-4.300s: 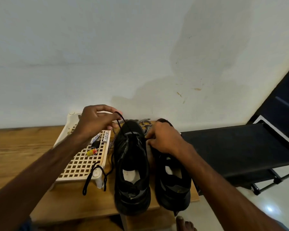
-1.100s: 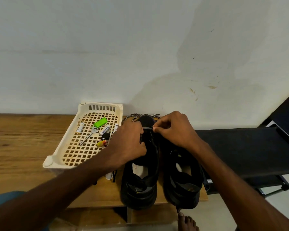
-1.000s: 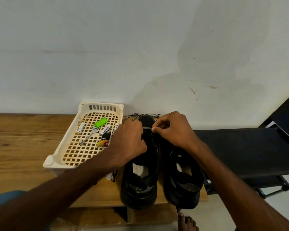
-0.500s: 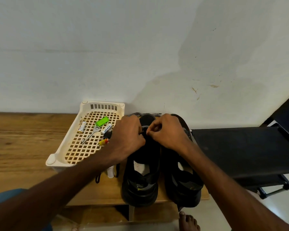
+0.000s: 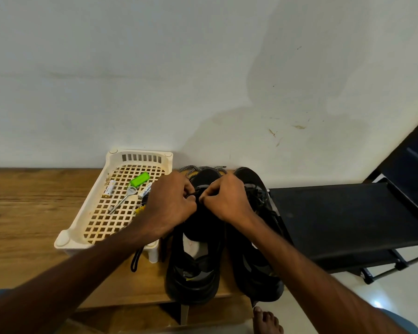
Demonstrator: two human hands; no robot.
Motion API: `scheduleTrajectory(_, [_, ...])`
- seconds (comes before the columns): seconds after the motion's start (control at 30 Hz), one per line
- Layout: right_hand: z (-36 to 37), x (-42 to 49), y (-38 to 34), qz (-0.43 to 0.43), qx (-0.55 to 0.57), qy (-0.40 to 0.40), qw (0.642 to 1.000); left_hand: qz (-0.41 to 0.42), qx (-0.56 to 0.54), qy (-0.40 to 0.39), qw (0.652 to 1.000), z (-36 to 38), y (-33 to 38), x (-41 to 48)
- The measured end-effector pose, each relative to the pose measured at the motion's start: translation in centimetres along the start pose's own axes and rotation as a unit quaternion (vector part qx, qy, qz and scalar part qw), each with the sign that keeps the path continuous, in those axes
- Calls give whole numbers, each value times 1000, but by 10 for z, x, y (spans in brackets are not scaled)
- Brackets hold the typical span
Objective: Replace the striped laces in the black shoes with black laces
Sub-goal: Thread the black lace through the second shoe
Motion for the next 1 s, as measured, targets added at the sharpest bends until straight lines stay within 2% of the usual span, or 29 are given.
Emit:
scheduleTrajectory(0.2, [2, -3, 1, 8, 24, 16, 1000, 19, 11, -3, 1000, 0, 6, -4])
scheduleTrajectory(0.5, [-1, -3, 2, 4, 44, 24, 999, -20, -33, 19, 999, -4, 3, -4])
scheduleTrajectory(0.67, [-1, -2, 2, 8, 33, 12, 999, -26, -44, 9, 999, -4, 2, -4])
scheduleTrajectory(1.0, [4, -3, 1, 23, -1, 39, 999, -3, -38, 29, 999, 1, 2, -3])
Point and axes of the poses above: each hand's wrist, its own x-axis towards the middle knuckle, its own z-axis out of the palm, y = z × x, the point moved 2 cm from there along x, towards the middle knuckle, and after that the axes turned 13 degrees about x, right-handed, at the moved point
